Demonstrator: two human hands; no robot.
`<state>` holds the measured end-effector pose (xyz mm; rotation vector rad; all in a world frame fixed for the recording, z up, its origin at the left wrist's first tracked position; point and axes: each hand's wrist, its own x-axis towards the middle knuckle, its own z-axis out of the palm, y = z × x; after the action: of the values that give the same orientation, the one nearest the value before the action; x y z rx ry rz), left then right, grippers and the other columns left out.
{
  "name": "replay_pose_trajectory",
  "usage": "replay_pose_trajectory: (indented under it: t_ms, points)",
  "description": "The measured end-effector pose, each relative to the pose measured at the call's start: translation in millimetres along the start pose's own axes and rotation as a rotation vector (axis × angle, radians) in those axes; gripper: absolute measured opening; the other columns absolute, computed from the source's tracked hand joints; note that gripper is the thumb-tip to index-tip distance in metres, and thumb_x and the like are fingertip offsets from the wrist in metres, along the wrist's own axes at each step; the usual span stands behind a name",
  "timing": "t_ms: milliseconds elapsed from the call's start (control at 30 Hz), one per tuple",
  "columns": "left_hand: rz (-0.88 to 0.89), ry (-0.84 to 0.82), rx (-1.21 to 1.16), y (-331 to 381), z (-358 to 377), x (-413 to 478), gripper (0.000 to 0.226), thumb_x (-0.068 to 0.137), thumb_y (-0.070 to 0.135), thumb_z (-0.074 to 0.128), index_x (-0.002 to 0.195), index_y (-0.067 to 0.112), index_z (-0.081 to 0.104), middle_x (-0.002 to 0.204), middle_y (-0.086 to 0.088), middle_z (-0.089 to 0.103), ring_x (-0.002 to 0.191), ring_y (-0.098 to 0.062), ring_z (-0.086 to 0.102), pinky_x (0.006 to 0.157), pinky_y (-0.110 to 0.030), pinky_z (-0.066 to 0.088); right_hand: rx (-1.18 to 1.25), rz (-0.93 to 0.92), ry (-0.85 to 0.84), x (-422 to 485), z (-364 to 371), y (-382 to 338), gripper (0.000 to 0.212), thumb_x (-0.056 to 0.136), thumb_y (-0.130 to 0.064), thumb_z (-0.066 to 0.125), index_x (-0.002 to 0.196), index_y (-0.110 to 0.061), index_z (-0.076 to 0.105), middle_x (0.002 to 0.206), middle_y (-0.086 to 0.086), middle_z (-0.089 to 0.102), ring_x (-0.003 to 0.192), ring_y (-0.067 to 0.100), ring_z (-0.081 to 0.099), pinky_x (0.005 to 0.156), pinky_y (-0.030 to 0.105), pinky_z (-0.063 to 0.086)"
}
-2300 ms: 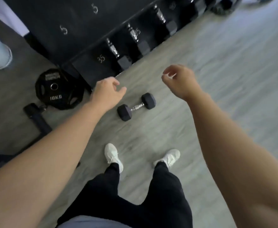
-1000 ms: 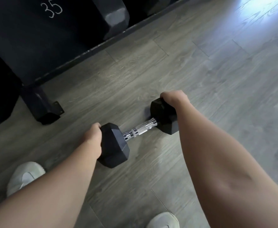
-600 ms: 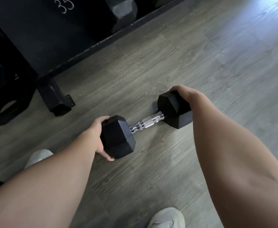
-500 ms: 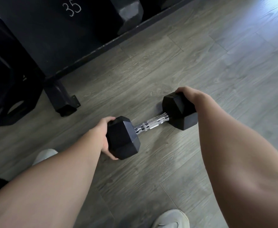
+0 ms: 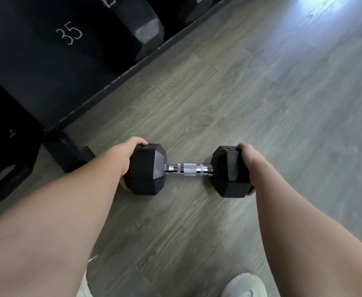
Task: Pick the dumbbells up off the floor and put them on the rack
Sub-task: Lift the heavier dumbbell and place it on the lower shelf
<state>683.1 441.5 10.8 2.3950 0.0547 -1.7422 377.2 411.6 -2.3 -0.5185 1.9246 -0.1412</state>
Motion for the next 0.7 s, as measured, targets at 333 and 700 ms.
replay_pose_trajectory:
  t_ms: [333, 700]
  points:
    - [0.068, -0.111, 0.073, 1.8, -7.3, 9.7, 0.046, 0.066, 0.055, 0.067, 0.089, 0.015, 0.063, 0.086, -0.016, 0.069, 0.084, -0.040, 0.061, 0.071, -0.057, 0.044, 0.024, 0.021, 0.025, -9.7, 2.9, -5.2, 0.034, 0.074, -0.045, 0.052, 0.087, -0.015, 0.064, 0.088, 0.012, 0.073, 0.085, 0.032, 0.068, 0.082, 0.040, 0.050]
    - [0.162, -0.148, 0.058, 1.2, -6.9, 19.9, 0.038, 0.071, 0.052, 0.062, 0.080, 0.015, 0.063, 0.071, -0.012, 0.069, 0.076, -0.034, 0.062, 0.065, -0.048, 0.045, 0.004, -0.017, 0.046, -12.4, 2.9, -5.1, 0.033, 0.073, -0.043, 0.055, 0.085, -0.014, 0.063, 0.083, 0.011, 0.071, 0.075, 0.031, 0.066, 0.071, 0.038, 0.049]
